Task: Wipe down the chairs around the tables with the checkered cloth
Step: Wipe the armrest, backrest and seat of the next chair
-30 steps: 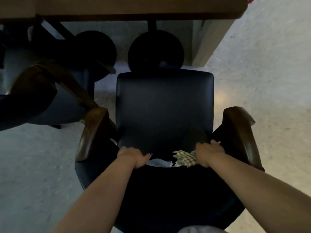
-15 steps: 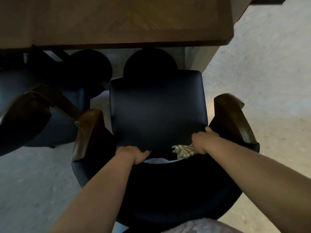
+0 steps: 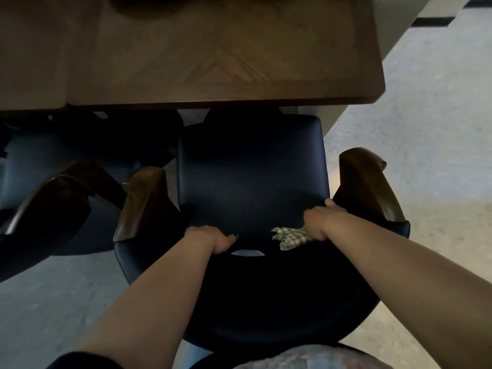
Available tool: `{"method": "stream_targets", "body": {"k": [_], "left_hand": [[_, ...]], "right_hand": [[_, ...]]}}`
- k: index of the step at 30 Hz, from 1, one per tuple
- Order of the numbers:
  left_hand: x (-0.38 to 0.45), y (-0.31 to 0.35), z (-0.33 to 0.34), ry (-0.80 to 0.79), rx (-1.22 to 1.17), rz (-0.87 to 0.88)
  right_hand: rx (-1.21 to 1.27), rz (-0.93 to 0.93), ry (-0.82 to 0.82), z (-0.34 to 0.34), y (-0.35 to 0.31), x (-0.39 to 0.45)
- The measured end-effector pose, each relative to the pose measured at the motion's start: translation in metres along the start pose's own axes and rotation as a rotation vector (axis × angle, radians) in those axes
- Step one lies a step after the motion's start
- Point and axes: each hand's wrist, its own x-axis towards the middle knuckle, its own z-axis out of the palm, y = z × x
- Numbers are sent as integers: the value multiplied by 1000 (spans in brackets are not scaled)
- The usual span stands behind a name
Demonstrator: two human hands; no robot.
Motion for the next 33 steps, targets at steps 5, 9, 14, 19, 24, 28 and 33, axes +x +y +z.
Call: {"method": "stream_targets", "body": {"k": [5, 9, 14, 19, 24, 28, 33], "left_hand": [[-1, -2, -1, -14, 27, 11], [-1, -2, 13, 24, 67, 27], [-7, -3, 10, 37, 31, 37], [-36, -6, 1, 183, -283, 145], [-102, 1, -7, 391, -957, 292], [-173, 15, -2, 571, -1348, 503], [-266, 25, 17, 827, -1517, 675]], "right_hand": [[-3, -14, 51, 1, -1, 6], [-16, -46, 36, 11, -5, 9], [34, -58, 132, 9, -5, 4], [717, -132, 490, -7, -1, -26], [1118, -334, 645, -20, 0, -91], [1270, -540, 682, -13, -7, -160], [1344, -701, 810, -7, -27, -248]]}}
